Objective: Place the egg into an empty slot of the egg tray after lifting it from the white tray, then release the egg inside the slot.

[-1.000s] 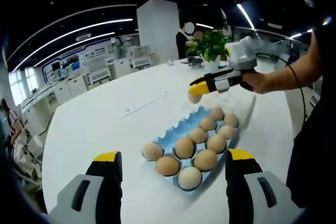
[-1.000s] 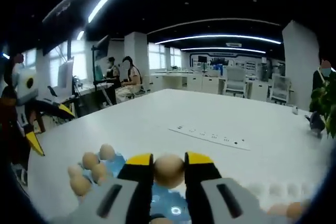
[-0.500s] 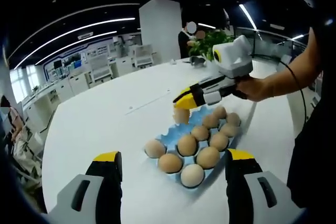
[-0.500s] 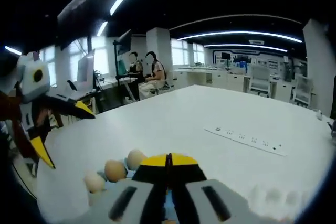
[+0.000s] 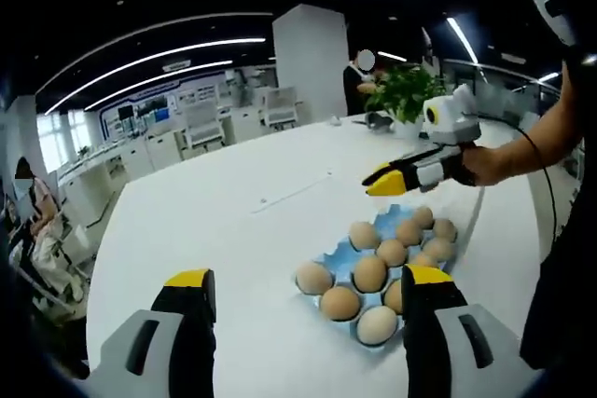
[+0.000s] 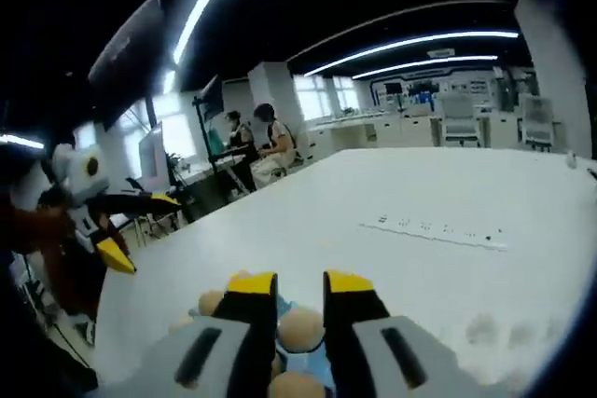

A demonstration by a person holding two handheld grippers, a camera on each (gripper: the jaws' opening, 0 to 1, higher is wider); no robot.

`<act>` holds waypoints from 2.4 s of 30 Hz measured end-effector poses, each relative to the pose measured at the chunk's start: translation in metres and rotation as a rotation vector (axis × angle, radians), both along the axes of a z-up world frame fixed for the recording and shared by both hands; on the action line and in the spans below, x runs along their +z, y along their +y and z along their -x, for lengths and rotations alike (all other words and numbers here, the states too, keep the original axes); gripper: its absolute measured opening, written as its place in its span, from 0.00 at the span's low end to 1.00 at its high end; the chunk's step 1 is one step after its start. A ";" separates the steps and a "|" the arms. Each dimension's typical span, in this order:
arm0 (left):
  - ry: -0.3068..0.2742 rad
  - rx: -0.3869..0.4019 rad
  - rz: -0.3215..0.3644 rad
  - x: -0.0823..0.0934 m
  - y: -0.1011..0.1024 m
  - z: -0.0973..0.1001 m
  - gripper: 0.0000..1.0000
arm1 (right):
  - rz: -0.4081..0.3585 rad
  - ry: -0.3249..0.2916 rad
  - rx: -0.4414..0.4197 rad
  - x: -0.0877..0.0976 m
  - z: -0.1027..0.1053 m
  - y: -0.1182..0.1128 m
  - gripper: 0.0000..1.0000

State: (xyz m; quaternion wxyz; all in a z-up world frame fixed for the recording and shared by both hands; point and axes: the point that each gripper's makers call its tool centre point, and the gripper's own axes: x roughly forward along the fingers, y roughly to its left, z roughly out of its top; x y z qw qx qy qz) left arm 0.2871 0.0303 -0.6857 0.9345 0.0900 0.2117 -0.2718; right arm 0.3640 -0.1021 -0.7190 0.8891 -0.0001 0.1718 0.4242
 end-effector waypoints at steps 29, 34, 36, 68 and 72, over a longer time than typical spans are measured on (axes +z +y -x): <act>0.018 -0.051 -0.040 -0.004 -0.011 0.006 0.81 | 0.166 0.183 0.137 -0.059 0.004 0.005 0.28; 0.018 -0.055 -0.043 -0.004 -0.011 0.006 0.80 | 0.172 0.183 0.190 -0.060 0.004 0.010 0.27; 0.018 -0.053 -0.042 -0.004 -0.011 0.005 0.80 | 0.163 0.184 0.208 -0.061 0.003 0.012 0.26; 0.021 -0.047 -0.037 -0.006 -0.007 0.005 0.79 | 0.008 0.064 0.153 -0.009 -0.001 0.022 0.24; 0.024 -0.044 -0.037 -0.008 -0.004 0.006 0.79 | 0.024 0.057 0.174 -0.013 0.001 0.035 0.24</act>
